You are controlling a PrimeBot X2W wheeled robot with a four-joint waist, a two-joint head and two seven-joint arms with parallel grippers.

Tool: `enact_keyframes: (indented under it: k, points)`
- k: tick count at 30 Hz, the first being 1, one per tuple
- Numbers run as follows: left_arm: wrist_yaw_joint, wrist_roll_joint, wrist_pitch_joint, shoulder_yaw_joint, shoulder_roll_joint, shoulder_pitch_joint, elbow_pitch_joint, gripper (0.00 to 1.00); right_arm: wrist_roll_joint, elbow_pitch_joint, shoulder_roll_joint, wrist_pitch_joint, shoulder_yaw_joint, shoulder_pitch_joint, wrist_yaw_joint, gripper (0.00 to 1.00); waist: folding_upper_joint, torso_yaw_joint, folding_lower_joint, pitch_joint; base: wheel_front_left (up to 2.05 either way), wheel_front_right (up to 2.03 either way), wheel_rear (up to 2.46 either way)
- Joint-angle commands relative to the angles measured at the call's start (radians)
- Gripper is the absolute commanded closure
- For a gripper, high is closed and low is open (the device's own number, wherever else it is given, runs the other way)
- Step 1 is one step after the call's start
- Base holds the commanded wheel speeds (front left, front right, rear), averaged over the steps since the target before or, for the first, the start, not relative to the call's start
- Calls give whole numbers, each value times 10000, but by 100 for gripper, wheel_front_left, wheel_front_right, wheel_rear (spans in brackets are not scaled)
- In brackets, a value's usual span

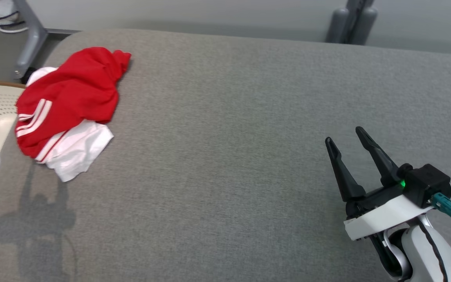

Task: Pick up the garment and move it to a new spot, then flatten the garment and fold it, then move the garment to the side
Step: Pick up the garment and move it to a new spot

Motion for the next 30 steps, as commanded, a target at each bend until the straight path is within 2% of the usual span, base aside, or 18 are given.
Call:
enact_keyframes:
  k: [1, 5, 14, 17, 24, 26, 27, 28, 29, 30]
  points:
    - [-40, -42, 58, 29, 81, -221, 196, 0, -32, -71, -35, -17, -24, -157, 4, 0, 0, -743, 0, 673, 0, 0, 0]
    - [-110, -374, 390, 292, 613, -888, 1447, 0, -42, -175, -63, -30, -13, -350, 4, 0, 0, -1328, 0, 1091, 0, 0, 0]
    - [-274, -962, 845, 400, 1230, -2065, 4304, 0, -48, -371, -55, -126, -5, -734, 2, 0, 0, -2193, 0, 1933, 0, 0, 0]
    - [-302, -1018, 807, 371, 1318, -2337, 5018, 0, -72, -429, -50, -136, -44, -833, 2, 0, 0, -2373, 0, 2239, 0, 0, 0]
    - [-364, -1179, 1796, -21, 1308, -2832, 6356, 0, -128, -520, -89, -187, -129, -906, 2, 0, 0, -2473, 0, 2533, 0, 0, 0]
    - [-362, -1188, 1753, -116, 1299, -2876, 6498, 0, -135, -476, -56, -183, -145, -904, 2, 0, 0, -2465, 0, 2512, 0, 0, 0]
    - [-369, -1204, 1689, -160, 1311, -2924, 6552, 16, -139, -444, -35, -187, -146, -908, 2, 0, 0, -2456, 0, 2492, 0, 0, 0]
    - [-374, -1217, 1632, -210, 1308, -2960, 6599, 67, -142, -414, -21, -191, -135, -913, 2, 0, 0, -2446, 0, 2466, 0, 0, 0]
    - [-368, -1261, 1544, -249, 1299, -2988, 6616, 100, -136, -386, -9, -193, -123, -920, 2, 0, 0, -2433, 0, 2435, 0, 0, 0]
    - [-362, -1301, 1502, -302, 1292, -3009, 6610, 100, -131, -359, 3, -196, -104, -932, 2, 0, 0, -2422, 0, 2402, 0, 0, 0]
